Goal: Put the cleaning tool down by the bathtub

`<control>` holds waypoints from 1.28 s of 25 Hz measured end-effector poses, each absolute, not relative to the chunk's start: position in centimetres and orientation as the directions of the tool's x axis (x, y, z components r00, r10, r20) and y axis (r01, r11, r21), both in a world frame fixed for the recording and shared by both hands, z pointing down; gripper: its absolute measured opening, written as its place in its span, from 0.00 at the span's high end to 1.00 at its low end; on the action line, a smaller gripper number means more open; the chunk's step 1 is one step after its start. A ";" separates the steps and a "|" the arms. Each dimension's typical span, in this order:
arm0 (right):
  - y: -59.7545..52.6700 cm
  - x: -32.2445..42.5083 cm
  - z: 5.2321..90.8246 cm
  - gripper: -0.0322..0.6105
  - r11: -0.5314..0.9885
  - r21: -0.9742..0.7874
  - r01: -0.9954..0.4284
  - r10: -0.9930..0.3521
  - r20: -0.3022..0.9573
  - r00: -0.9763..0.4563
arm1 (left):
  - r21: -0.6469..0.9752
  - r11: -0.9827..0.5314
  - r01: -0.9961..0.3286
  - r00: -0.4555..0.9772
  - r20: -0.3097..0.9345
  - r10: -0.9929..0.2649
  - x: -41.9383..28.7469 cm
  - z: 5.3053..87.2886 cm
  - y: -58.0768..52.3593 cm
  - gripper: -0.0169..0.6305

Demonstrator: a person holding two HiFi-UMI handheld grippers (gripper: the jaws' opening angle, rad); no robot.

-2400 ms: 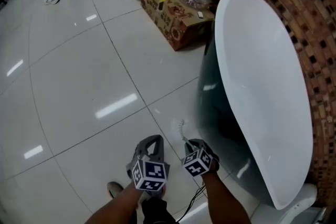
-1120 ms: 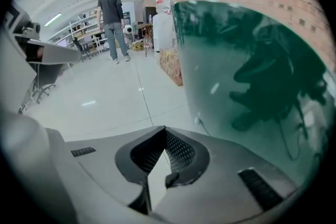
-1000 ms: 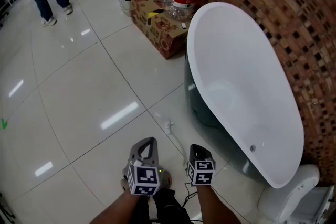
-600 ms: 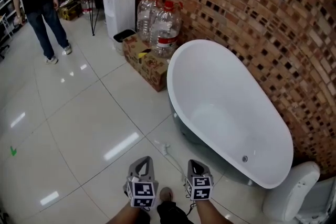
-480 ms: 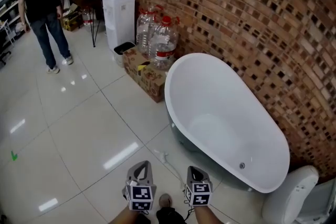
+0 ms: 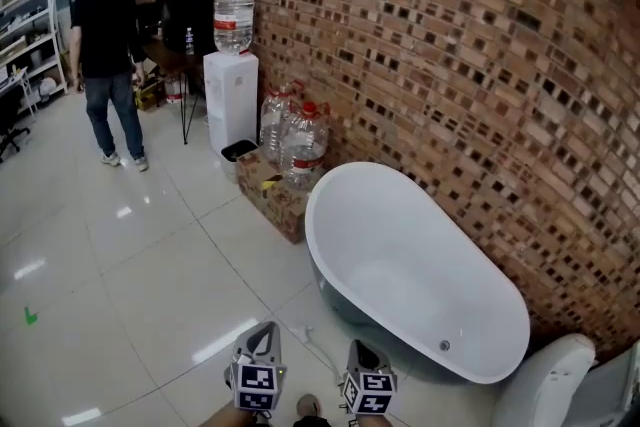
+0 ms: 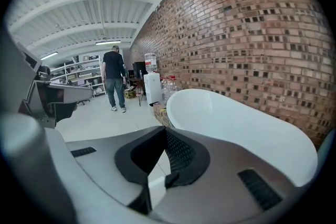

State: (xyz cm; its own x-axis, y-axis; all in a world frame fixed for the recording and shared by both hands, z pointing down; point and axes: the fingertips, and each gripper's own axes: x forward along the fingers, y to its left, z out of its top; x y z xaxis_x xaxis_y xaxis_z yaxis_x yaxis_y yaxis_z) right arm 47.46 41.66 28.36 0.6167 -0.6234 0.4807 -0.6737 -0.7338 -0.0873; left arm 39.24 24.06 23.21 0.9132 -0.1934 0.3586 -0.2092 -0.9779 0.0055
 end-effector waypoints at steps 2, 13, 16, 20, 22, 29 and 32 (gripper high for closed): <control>42.0 46.3 26.2 0.93 -0.734 -0.090 -0.673 -0.633 0.447 0.632 | -0.004 -0.978 -0.206 0.919 0.341 -0.195 38.1 21.7 24.3 0.97; 44.4 44.6 15.3 0.93 -0.778 -0.137 -0.614 -0.627 0.244 0.740 | 0.033 -0.980 -0.198 0.957 0.224 -0.186 35.4 14.8 24.9 0.97; 44.4 43.9 13.1 0.93 -0.784 -0.132 -0.607 -0.620 0.209 0.756 | 0.047 -0.979 -0.199 0.960 0.211 -0.185 34.5 13.9 24.3 0.97; 44.2 42.8 12.4 0.93 -0.775 -0.112 -0.622 -0.631 0.213 0.746 | 0.054 -0.974 -0.222 0.955 0.215 -0.206 33.5 13.6 23.8 0.97; 44.3 42.9 12.7 0.93 -0.762 -0.114 -0.638 -0.645 0.223 0.731 | 0.047 -0.971 -0.236 0.952 0.213 -0.221 33.5 13.4 24.0 0.97; 45.4 44.6 11.7 0.93 -0.737 -0.122 -0.664 -0.673 0.214 0.708 | 0.032 -0.969 -0.247 0.952 0.195 -0.236 35.0 11.6 25.5 0.97; 45.9 45.2 12.1 0.93 -0.734 -0.125 -0.668 -0.677 0.218 0.703 | 0.032 -0.970 -0.239 0.954 0.192 -0.229 35.8 11.6 26.2 0.97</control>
State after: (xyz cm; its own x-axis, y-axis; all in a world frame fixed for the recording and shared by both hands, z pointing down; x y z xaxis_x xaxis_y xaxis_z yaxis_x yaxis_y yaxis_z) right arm 45.17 45.88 12.13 0.7028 -0.6772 0.2179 -0.6680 -0.7336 -0.1251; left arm 35.79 26.17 11.59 0.9543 -0.2289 0.1920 -0.2391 -0.9705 0.0316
